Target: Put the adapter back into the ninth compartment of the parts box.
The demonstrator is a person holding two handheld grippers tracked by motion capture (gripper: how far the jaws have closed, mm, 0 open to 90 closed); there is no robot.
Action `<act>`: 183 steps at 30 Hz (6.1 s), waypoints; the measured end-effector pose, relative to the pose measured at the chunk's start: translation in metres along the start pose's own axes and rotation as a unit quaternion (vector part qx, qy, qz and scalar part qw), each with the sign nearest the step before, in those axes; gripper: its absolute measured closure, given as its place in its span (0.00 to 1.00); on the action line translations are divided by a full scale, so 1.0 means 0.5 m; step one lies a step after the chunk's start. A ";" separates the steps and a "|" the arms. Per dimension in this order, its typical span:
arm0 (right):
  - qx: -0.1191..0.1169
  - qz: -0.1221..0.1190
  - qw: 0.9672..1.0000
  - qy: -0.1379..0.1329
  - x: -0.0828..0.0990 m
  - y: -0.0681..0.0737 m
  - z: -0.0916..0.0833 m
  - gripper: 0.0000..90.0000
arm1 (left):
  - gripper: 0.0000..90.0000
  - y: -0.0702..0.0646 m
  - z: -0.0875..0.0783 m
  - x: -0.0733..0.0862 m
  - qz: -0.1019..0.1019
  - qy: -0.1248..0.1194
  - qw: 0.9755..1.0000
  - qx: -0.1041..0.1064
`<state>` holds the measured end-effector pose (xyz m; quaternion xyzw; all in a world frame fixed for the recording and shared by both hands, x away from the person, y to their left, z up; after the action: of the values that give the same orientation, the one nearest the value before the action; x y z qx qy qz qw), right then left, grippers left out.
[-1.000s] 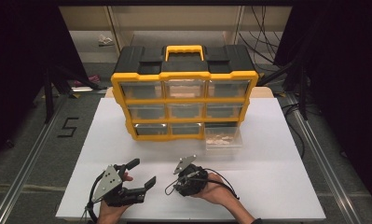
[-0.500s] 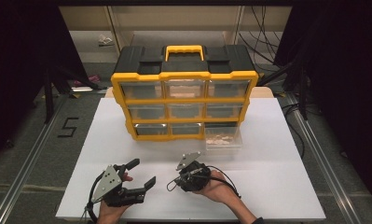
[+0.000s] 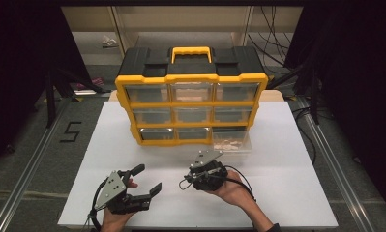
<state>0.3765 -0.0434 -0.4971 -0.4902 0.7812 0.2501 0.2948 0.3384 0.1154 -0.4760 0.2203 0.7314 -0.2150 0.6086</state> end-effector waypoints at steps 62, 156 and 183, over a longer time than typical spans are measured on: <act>0.142 0.098 0.970 -0.172 -0.013 -0.181 -0.229 0.72 | 0.19 -0.004 -0.003 -0.003 0.001 -0.006 1.000 0.003; 0.112 0.054 0.970 -0.210 -0.057 -0.084 -0.199 0.30 | 0.19 -0.009 -0.001 0.000 0.002 0.000 1.000 0.009; 0.108 0.039 0.968 -0.224 -0.052 -0.054 -0.202 0.27 | 0.19 -0.008 -0.002 -0.001 -0.004 -0.001 1.000 0.013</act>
<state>0.3884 -0.1066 -0.4106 -0.3558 0.7362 0.2793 0.5033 0.3353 0.1128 -0.4751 0.2252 0.7287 -0.2267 0.6057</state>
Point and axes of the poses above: each handheld gripper's, and its own axes: z roughly forward along the jaws, x roughly out of its underside, y roughly to its left, the point moved 9 cm from there along z, roughly forward along the jaws, and after that the axes turned 10 degrees about -x, right-handed, at the moved point
